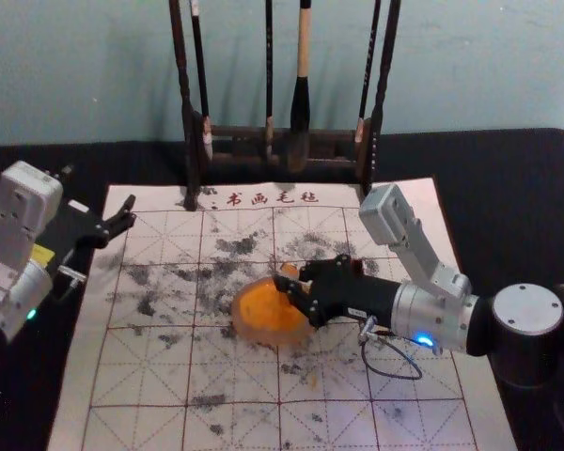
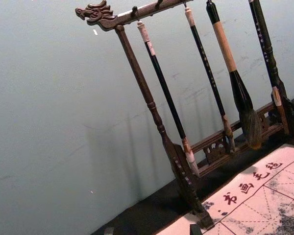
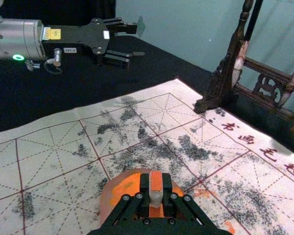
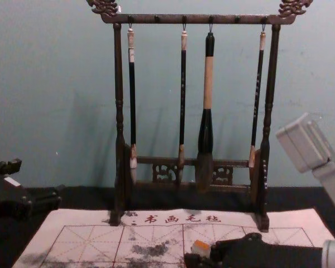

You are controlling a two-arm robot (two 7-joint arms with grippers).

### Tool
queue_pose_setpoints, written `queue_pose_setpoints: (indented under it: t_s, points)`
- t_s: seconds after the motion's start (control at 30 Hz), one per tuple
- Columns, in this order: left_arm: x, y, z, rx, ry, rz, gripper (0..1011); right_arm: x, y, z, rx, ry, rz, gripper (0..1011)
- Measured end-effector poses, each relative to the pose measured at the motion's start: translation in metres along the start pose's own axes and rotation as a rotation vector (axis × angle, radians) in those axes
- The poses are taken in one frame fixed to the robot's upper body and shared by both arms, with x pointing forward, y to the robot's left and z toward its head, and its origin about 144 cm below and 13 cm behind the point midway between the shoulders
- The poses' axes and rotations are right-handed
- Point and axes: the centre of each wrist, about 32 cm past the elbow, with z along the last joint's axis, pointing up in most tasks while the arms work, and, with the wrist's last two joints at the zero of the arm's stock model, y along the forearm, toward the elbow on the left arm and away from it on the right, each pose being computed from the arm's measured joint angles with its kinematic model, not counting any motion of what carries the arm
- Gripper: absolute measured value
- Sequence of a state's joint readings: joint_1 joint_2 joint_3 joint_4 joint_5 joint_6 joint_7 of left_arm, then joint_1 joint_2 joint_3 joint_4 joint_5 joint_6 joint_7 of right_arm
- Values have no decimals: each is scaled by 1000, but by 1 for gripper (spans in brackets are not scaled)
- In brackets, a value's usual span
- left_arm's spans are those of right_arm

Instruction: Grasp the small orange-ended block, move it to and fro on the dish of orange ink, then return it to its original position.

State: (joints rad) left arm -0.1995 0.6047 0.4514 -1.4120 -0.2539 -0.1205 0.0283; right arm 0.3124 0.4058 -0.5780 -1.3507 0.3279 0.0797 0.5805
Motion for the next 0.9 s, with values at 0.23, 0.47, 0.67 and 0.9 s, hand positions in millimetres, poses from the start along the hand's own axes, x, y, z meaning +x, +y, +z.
queue_pose_setpoints:
  t_s: [0.23, 0.47, 0.67, 0.9]
  points:
    - [0, 0, 0, 0, 0, 0, 1001, -5, -3, -1, 0, 7, 16, 116]
    - [0, 0, 0, 0, 0, 0, 1001, -10, -1, -2, 4, 15, 35, 116]
    - [0, 0, 0, 0, 0, 0, 1001, -12, 6, -1, 7, 22, 47, 116]
    - [0, 0, 0, 0, 0, 0, 1001, -11, 15, 0, 10, 24, 54, 116]
